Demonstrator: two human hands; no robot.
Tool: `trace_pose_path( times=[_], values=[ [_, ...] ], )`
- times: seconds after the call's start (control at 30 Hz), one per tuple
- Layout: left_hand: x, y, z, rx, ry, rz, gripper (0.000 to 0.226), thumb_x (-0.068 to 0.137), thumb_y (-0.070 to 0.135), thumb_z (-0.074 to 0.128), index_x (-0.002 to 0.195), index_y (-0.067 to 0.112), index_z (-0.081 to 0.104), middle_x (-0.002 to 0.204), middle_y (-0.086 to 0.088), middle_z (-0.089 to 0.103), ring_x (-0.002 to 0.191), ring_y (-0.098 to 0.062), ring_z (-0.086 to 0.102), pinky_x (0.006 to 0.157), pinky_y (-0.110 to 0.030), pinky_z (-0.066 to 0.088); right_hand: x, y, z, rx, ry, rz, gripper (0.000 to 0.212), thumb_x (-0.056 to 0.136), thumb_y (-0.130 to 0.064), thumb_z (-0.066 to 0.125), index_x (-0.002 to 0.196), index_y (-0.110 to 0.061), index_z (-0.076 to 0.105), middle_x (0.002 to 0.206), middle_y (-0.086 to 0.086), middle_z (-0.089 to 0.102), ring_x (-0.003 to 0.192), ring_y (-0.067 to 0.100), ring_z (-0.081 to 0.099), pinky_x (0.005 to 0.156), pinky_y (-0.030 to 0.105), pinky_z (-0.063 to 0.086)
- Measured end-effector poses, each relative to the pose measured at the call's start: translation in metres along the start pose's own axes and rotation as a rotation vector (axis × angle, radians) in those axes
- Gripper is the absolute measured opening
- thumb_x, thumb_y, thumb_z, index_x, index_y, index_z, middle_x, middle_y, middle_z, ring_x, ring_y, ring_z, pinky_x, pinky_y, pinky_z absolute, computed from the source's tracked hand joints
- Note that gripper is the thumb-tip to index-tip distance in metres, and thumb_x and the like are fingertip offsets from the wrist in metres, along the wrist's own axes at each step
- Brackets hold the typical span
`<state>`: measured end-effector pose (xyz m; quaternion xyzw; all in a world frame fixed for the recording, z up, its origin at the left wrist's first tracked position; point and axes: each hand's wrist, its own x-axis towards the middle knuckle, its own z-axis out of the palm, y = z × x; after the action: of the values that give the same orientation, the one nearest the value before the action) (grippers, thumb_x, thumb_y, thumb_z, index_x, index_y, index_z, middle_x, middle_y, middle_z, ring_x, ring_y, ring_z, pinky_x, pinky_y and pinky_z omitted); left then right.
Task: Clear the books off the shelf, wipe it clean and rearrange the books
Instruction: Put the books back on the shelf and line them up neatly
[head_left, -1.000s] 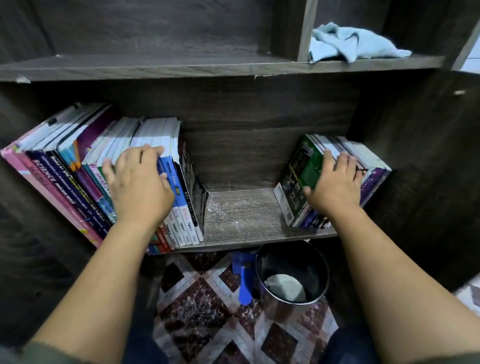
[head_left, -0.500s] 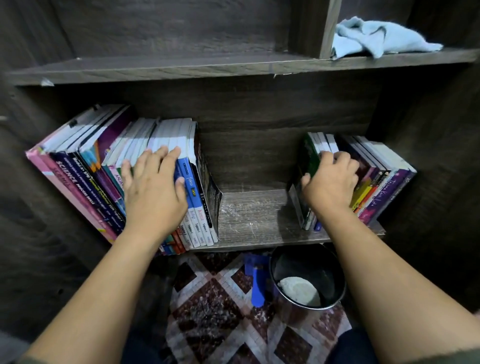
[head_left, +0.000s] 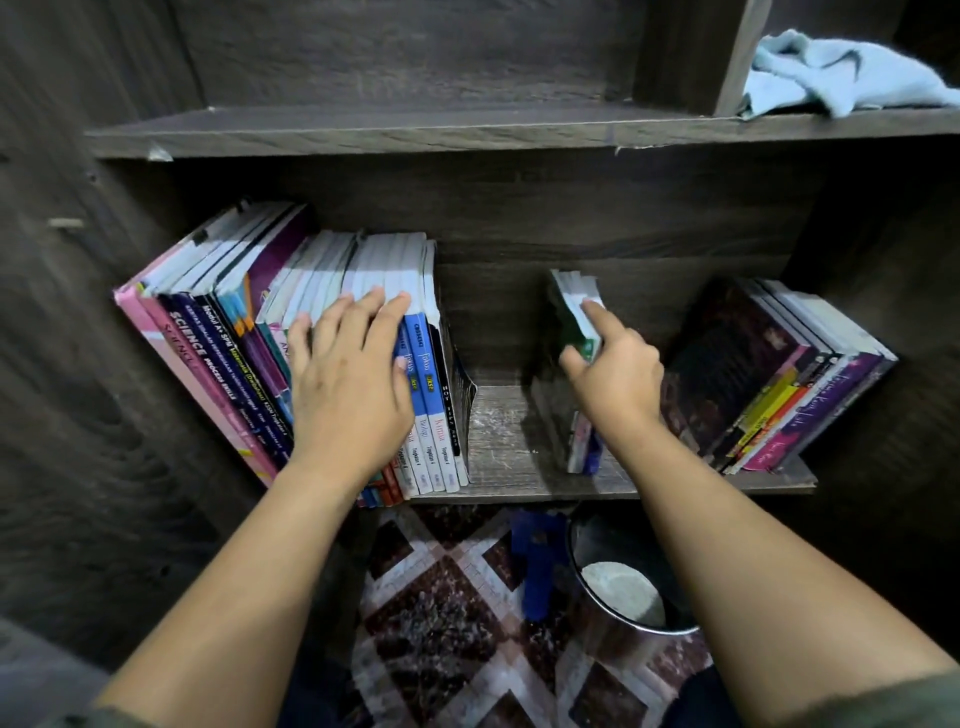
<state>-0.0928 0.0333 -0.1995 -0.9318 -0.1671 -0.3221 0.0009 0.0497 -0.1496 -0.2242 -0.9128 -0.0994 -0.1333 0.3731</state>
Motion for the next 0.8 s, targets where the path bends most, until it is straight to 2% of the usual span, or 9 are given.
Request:
trace_pose_path(
  times=[0.2,0.37,0.47,0.53,0.63,0.7,0.8],
  values=[
    [-0.002,-0.003,0.001,0.005,0.009,0.018,0.058,0.088,0.021,0.056,0.144,0.022,0.039,0.147,-0.001,0.041,0.139,-0.023,0.029,0.116,-0.046,0.010,-0.019,-0.038,0.034,0.173,-0.022,-0.046,0.056,0.087,-0.029,0.064,0.140,-0.038,0.048,0.114,0.011,0.061,0.105,0.030,0.057,0.093,0.033,0.040],
    [-0.003,-0.008,0.001,0.008,0.016,0.034,0.060,0.087,0.020,0.056,0.145,0.021,0.038,0.148,-0.001,0.040,0.139,-0.023,0.030,0.116,-0.046,0.012,-0.027,-0.060,0.055,0.279,-0.044,0.003,0.056,0.087,-0.029,0.067,0.138,-0.041,0.048,0.118,0.008,0.063,0.107,0.029,0.058,0.094,0.034,0.043],
    [-0.004,-0.008,0.001,0.012,0.012,0.038,0.062,0.086,0.019,0.057,0.145,0.020,0.037,0.148,-0.002,0.040,0.139,-0.023,0.029,0.116,-0.047,0.013,-0.025,-0.063,0.059,0.266,-0.165,-0.101,0.056,0.088,-0.031,0.068,0.139,-0.040,0.046,0.128,0.006,0.059,0.116,0.027,0.055,0.100,0.035,0.042],
    [-0.004,-0.009,0.001,0.016,0.007,0.033,0.063,0.086,0.019,0.057,0.145,0.020,0.036,0.148,-0.002,0.039,0.139,-0.023,0.029,0.116,-0.047,0.013,-0.018,-0.062,0.056,0.264,-0.330,-0.186,0.063,0.087,-0.028,0.067,0.143,-0.039,0.041,0.140,0.005,0.051,0.127,0.024,0.047,0.105,0.033,0.038],
    [-0.004,-0.010,0.001,0.025,0.002,0.026,0.064,0.086,0.019,0.058,0.146,0.020,0.036,0.149,-0.002,0.039,0.139,-0.023,0.028,0.116,-0.047,0.012,-0.010,-0.058,0.043,0.174,-0.578,-0.251,0.083,0.083,-0.023,0.070,0.148,-0.045,0.024,0.143,0.008,0.045,0.124,0.026,0.050,0.105,0.037,0.042],
    [-0.004,-0.010,0.002,0.028,0.002,0.020,0.064,0.086,0.019,0.058,0.146,0.020,0.036,0.149,-0.002,0.039,0.139,-0.023,0.028,0.116,-0.047,0.012,-0.012,-0.057,0.039,0.088,-0.600,-0.307,0.087,0.085,-0.021,0.071,0.149,-0.045,0.017,0.138,0.011,0.048,0.119,0.026,0.052,0.103,0.040,0.043],
    [-0.003,-0.008,0.002,0.033,0.012,0.011,0.062,0.086,0.019,0.058,0.145,0.019,0.038,0.147,-0.003,0.041,0.138,-0.024,0.030,0.116,-0.048,0.014,-0.022,-0.057,0.042,0.101,-0.518,-0.358,0.077,0.090,-0.019,0.066,0.150,-0.040,0.020,0.135,0.014,0.049,0.122,0.027,0.049,0.101,0.041,0.040]
  ],
)
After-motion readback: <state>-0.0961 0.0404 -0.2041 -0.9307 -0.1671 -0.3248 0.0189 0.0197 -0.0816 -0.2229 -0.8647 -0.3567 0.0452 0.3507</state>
